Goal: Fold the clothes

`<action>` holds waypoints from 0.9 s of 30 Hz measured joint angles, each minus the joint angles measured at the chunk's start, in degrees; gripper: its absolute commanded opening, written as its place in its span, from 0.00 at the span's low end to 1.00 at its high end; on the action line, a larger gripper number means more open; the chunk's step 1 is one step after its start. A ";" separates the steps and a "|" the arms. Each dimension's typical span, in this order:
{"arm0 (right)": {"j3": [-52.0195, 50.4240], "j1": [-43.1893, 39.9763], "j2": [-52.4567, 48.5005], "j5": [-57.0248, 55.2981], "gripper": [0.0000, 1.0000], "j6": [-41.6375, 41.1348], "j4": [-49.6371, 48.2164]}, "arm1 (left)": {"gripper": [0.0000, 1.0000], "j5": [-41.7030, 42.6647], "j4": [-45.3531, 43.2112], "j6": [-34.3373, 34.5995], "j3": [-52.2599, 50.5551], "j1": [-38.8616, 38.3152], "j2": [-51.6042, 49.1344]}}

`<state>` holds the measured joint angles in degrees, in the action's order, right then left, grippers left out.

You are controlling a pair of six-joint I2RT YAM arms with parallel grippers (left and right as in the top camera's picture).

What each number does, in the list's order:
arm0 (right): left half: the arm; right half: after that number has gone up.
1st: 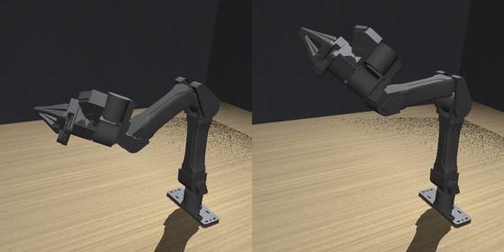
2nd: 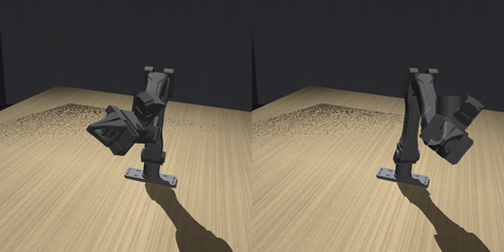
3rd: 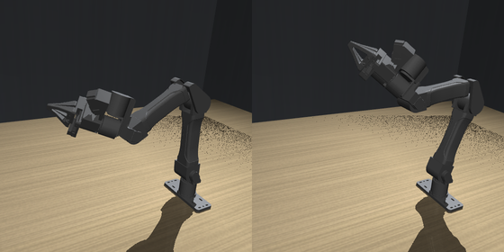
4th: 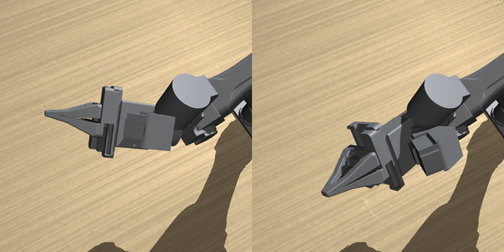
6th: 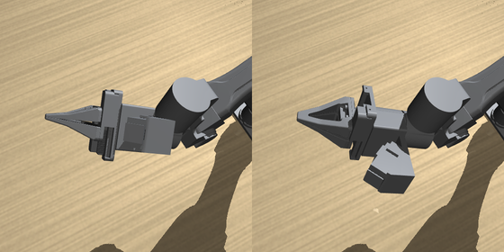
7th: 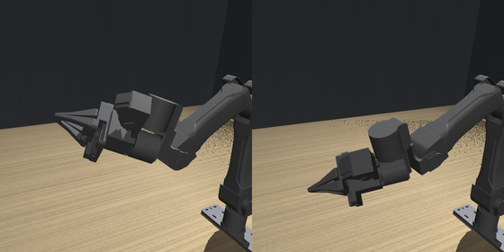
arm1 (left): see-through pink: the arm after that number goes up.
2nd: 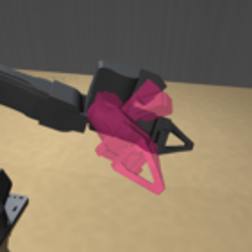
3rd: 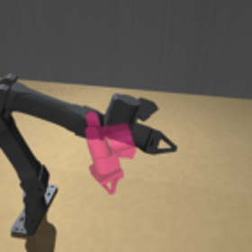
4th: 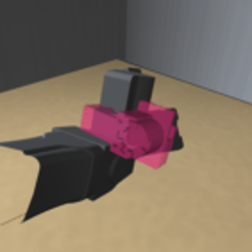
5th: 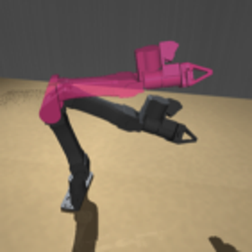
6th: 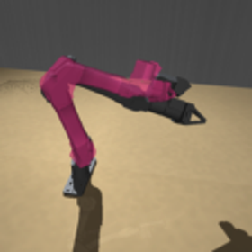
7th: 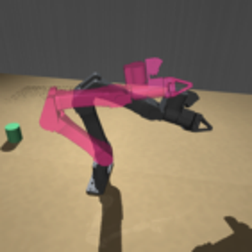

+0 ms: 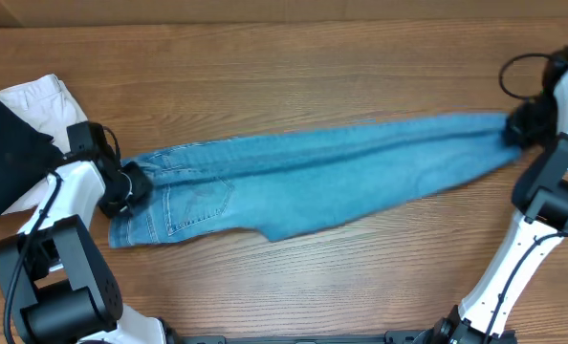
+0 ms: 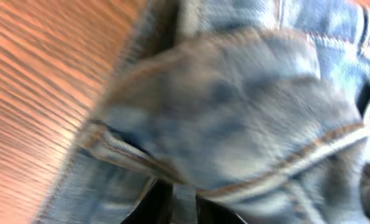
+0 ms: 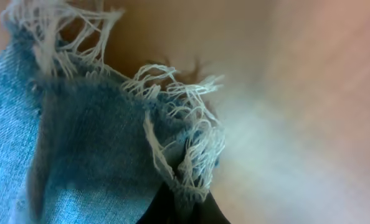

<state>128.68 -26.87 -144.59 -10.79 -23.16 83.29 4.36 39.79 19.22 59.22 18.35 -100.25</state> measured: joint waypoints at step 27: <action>0.35 -5.75 5.07 -8.46 0.83 -7.39 11.89 | 0.20 7.87 18.97 -7.89 23.69 -0.13 0.04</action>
<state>129.03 -32.62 -139.52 -19.25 -30.55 95.18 12.23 58.76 11.33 82.91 18.22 -100.20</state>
